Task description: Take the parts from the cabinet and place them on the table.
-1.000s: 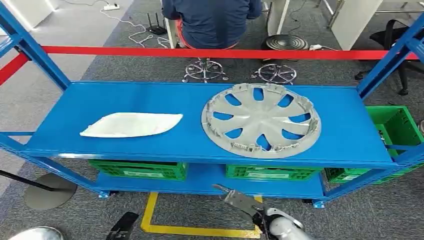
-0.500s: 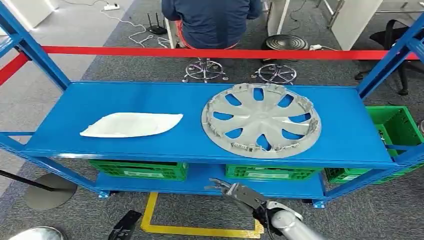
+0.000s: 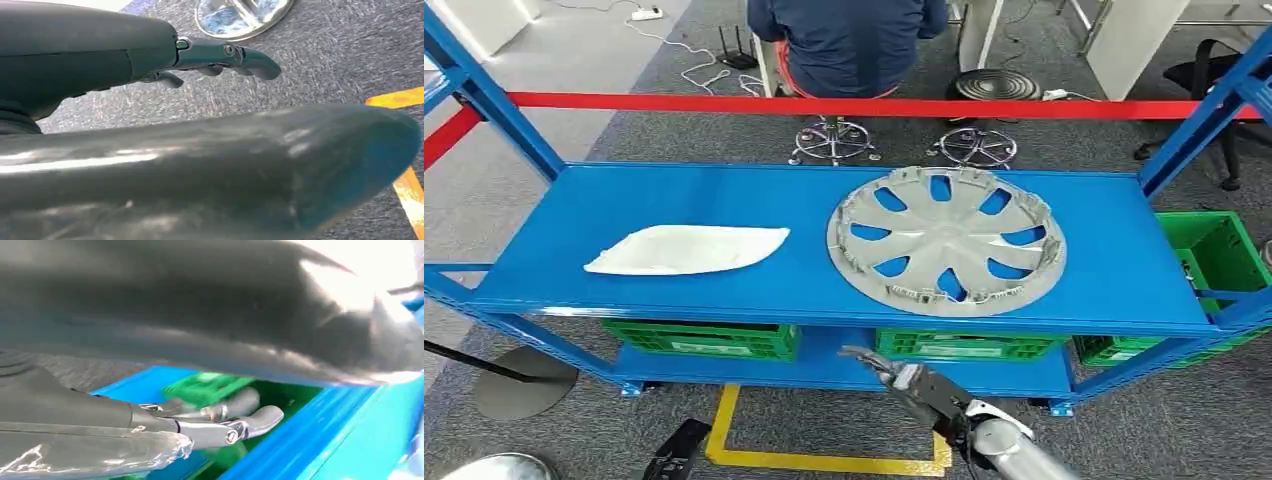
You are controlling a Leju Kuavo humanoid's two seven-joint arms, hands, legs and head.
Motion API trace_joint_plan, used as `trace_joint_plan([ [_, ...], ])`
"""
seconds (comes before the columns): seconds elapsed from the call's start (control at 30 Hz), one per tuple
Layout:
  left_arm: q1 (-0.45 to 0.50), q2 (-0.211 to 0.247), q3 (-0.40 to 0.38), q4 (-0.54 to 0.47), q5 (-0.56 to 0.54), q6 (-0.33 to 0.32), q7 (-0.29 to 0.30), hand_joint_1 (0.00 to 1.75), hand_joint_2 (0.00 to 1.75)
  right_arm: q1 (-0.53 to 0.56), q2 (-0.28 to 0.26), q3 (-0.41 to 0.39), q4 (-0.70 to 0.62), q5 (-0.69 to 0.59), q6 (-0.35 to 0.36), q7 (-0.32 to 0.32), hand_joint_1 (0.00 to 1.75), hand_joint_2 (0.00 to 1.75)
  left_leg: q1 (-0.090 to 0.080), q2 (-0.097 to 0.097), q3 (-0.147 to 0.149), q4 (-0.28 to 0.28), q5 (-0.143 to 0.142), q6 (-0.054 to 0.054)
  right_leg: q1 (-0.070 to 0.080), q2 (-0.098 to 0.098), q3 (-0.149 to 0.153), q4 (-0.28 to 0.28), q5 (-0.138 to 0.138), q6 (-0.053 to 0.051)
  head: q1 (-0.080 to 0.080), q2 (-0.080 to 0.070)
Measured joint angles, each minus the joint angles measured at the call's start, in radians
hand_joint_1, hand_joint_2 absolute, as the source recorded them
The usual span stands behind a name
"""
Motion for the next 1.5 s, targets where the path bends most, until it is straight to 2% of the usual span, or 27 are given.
trace_joint_plan([
  [0.07,-0.003,0.0,0.0,0.0,-0.008,-0.002,0.0,0.0,0.0,0.005,-0.013,0.008,-0.01,-0.029,0.061,-0.025,0.0,0.0,0.0,0.0,0.0,0.0,0.0,0.0,0.0,0.0,0.0,0.0,0.0,0.0,0.0,0.0],
  [0.13,-0.008,-0.001,0.0,0.0,-0.011,-0.003,0.0,0.0,0.0,0.006,-0.02,0.013,-0.011,-0.046,0.087,-0.037,0.0,0.0,0.0,0.0,0.0,0.0,0.0,0.0,0.0,0.0,0.0,0.0,0.0,0.0,0.0,0.0],
  [0.67,-0.017,-0.006,0.0,0.0,-0.019,-0.001,0.004,0.0,0.0,0.0,-0.028,0.027,-0.015,-0.048,0.085,-0.045,0.0,0.0,0.0,0.0,0.0,0.0,0.0,0.0,0.0,0.0,0.0,0.0,0.0,0.0,0.0,0.0],
  [0.83,-0.017,-0.008,0.0,0.0,-0.016,-0.008,0.005,0.0,0.0,-0.017,-0.03,0.032,-0.026,-0.044,0.064,-0.053,0.0,0.0,0.0,0.0,0.0,0.0,0.0,0.0,0.0,0.0,0.0,0.0,0.0,0.0,0.0,0.0],
  [0.87,-0.017,-0.008,0.0,0.0,-0.013,-0.01,0.005,0.0,0.0,-0.019,-0.03,0.032,-0.031,-0.042,0.053,-0.058,0.0,1.75,0.0,0.0,0.0,0.0,0.0,0.0,0.0,0.0,0.0,0.0,0.0,0.0,0.0,0.0],
  [1.03,-0.017,-0.008,0.0,0.0,-0.01,-0.02,0.005,0.0,0.0,-0.023,-0.036,0.032,-0.079,-0.022,0.006,-0.104,0.0,1.75,0.0,0.0,0.0,0.0,0.0,0.0,0.0,0.0,0.0,0.0,0.0,0.0,0.0,0.0],
  [1.3,-0.016,-0.008,0.001,0.0,-0.019,-0.02,0.022,0.0,0.0,-0.026,-0.055,0.014,-0.182,-0.032,0.024,-0.143,0.0,1.75,0.0,0.0,0.0,0.0,0.0,0.0,0.0,0.0,0.0,0.0,0.0,0.0,0.0,0.0],
  [1.5,-0.01,-0.007,0.004,0.0,-0.021,-0.002,0.021,0.0,0.0,0.008,-0.068,-0.019,-0.287,-0.016,0.004,-0.16,0.0,1.75,0.0,0.0,0.0,0.0,0.0,0.0,0.0,0.0,0.0,0.0,0.0,0.0,0.0,0.0],
])
